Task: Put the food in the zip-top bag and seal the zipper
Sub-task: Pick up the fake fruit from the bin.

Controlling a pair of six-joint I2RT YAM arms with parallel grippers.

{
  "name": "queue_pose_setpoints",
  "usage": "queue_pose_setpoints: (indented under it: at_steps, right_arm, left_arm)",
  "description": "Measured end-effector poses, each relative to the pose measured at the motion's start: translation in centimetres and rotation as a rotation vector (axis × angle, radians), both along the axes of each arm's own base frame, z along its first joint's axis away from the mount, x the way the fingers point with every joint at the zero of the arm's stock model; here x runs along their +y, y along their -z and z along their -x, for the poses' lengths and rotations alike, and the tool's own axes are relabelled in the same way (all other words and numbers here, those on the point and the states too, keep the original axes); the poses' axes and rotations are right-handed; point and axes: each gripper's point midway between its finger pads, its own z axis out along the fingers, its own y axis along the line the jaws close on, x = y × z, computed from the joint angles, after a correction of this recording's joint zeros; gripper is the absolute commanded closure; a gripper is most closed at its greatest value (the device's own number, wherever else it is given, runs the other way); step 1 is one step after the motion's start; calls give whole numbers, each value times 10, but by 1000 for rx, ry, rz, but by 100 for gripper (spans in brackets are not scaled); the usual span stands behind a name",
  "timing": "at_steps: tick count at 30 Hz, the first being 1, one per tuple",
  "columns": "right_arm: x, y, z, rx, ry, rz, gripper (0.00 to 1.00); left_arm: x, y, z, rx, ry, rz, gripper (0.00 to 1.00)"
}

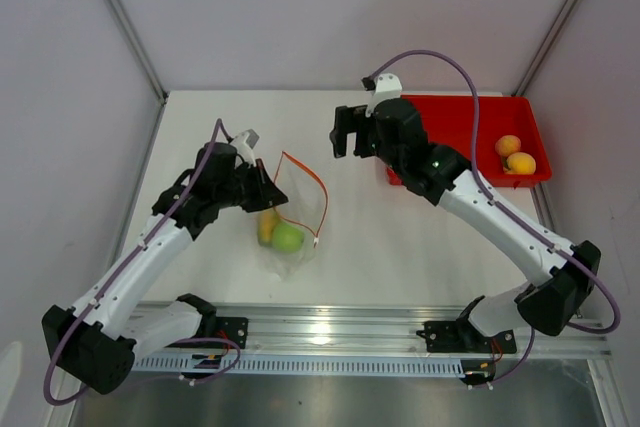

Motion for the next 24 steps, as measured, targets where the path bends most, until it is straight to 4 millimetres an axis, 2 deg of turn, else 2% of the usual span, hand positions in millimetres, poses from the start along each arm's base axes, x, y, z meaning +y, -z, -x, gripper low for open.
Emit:
queue_pose_setpoints:
  at_steps: [2,5,9,13,16,18,21,24]
  right_arm:
    - [-15,2,-17,10,83,-3,1]
    - [-51,5,-49,29,228,-19,1]
    - [-125,15,-96,65,487,-36,1]
    - [-202,35,-135,123,748,-55,1]
    - [-255,57,-153,176,911,-60,1]
    - [-282,70,-160,210,996,-61,1]
    - [-310,83,-168,239,1099,-67,0]
    - [-327,89,-173,258,1178,-70,0]
  left_arm:
    - [1,1,0,-1,-4,-3,100]
    - [3,6,1,1,-13,-14,100]
    - [8,8,0,-13,-39,-37,100]
    - [12,8,-3,-23,-64,-50,100]
    - [13,12,-5,-17,-80,-64,100]
    - [13,17,-8,-4,-88,-81,100]
    - [11,25,-11,20,-96,-103,100]
    - [6,23,-16,21,-95,-118,100]
